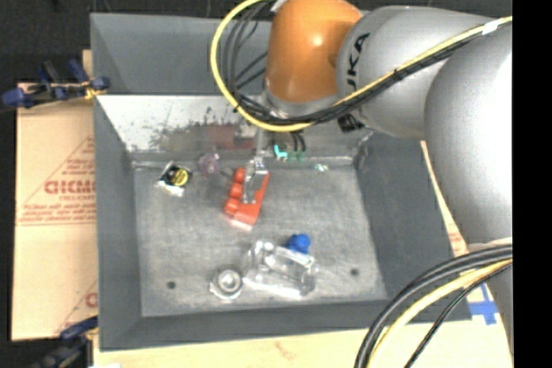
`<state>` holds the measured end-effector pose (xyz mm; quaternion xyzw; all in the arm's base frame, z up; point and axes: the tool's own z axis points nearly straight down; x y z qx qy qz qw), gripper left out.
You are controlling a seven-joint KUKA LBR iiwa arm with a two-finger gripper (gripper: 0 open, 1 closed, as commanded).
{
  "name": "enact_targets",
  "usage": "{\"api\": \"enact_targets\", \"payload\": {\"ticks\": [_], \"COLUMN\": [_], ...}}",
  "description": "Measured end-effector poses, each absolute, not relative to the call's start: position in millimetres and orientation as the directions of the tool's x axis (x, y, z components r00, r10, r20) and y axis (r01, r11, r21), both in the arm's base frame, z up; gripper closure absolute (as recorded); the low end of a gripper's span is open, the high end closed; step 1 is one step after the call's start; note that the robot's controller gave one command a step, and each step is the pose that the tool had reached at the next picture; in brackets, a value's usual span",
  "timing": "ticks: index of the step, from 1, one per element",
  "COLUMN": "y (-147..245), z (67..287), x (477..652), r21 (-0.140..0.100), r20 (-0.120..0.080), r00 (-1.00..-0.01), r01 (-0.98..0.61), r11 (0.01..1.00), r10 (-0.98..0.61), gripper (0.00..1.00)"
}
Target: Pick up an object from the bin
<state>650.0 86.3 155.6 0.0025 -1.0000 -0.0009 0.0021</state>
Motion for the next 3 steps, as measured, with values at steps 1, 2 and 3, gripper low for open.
{"api": "enact_targets", "payload": {"ticks": [1,2,3], "y": [86.2,74.2,76.0], "z": [159.1,75.4,78.7], "x": [638.9,638.0,640.6], "r21": [-0.002,-0.007,-0.008], "r20": [-0.002,-0.012,-0.022], "r00": [-0.978,-0.756,-0.759], "r01": [-0.206,-0.654,-0.65], "r11": [0.978,0.756,0.76], "r10": [-0.206,-0.654,-0.65], "gripper": [0.0,0.0,1.0]}}
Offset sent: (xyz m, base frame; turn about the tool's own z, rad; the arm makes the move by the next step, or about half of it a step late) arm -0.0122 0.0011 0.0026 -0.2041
